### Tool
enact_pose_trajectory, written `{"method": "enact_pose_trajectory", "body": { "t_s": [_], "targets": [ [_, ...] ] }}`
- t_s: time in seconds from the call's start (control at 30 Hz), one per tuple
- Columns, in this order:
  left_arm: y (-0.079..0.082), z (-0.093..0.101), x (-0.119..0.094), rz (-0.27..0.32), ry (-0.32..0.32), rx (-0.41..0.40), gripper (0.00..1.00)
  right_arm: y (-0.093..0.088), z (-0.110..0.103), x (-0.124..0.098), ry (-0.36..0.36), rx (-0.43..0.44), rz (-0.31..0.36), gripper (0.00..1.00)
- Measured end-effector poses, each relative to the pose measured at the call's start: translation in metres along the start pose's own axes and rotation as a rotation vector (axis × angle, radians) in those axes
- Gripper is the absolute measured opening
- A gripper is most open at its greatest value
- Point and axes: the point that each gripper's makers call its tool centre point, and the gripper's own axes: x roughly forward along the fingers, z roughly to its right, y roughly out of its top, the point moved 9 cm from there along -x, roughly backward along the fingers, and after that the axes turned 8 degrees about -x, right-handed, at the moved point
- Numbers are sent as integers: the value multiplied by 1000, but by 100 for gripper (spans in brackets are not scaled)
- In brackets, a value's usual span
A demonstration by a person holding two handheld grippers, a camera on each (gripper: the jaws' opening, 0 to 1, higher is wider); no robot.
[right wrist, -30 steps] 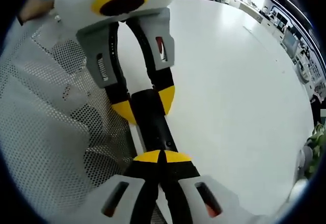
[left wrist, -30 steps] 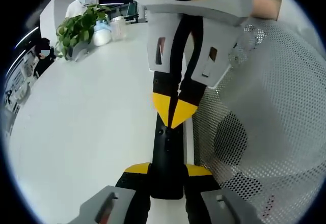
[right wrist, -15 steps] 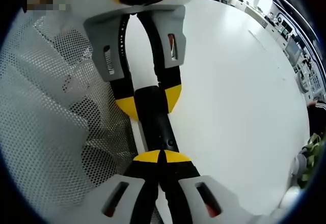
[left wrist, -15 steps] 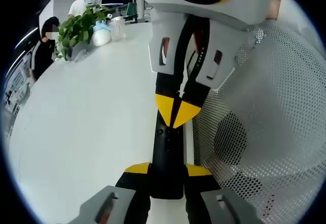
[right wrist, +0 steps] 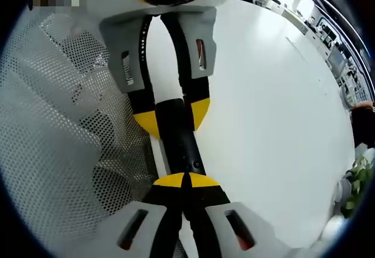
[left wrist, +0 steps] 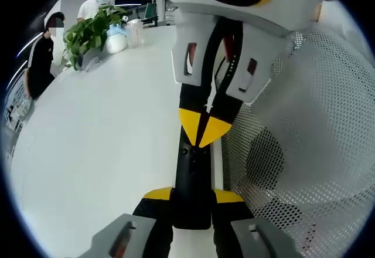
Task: Press the specified remote control buttons in sequence, fully releasing each button before pressing the next.
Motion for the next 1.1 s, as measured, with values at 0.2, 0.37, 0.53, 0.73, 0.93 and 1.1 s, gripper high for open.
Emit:
{"method": "enact_pose_trajectory", "body": {
  "t_s": [0.2, 0.37, 0.53, 0.73, 0.93, 1.1],
  "targets": [
    [0, 0, 0, 1, 0, -2, 24, 1, -2, 0, -12, -23, -5, 0],
    [0, 0, 0, 2, 0, -4, 24, -2, -2, -2, 1, -2, -5, 0],
    [0, 0, 0, 3, -1, -4, 24, -3, -3, -2, 5, -2, -10, 0],
    [0, 0, 0, 2, -1, 0, 24, -3, -3, -1, 9, 0, -12, 0],
    [0, 0, 0, 2, -1, 2, 24, -1, -4, -1, 4, -21, -27, 0],
    [0, 0, 0, 1, 0, 4, 24, -2, -3, -1, 8, -7, -24, 0]
  ]
}}
